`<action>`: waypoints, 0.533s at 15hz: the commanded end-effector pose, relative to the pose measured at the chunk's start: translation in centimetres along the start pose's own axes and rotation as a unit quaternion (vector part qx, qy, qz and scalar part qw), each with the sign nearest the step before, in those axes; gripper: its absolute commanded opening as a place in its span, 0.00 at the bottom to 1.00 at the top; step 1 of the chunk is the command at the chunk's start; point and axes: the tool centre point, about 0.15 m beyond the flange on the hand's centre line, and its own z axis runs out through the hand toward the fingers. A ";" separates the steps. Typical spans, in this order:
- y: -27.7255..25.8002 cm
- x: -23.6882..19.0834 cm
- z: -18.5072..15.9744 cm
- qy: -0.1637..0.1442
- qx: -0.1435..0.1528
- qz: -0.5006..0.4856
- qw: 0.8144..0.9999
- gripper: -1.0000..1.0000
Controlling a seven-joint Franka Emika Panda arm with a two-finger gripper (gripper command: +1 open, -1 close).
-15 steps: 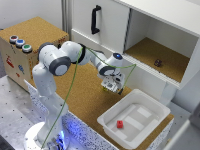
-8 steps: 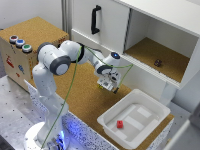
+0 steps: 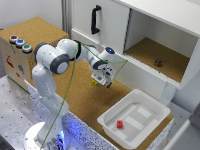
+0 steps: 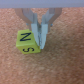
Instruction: Slide the yellow block to the left
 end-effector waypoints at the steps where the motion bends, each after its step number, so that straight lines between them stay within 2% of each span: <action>1: -5.4 0.7 0.7 -0.043 -0.002 0.004 0.999 0.00; 5: -9.2 2.0 1.6 -0.053 0.014 -0.012 0.998 0.00; 8: -11.0 2.7 1.2 -0.044 0.013 -0.008 0.999 0.00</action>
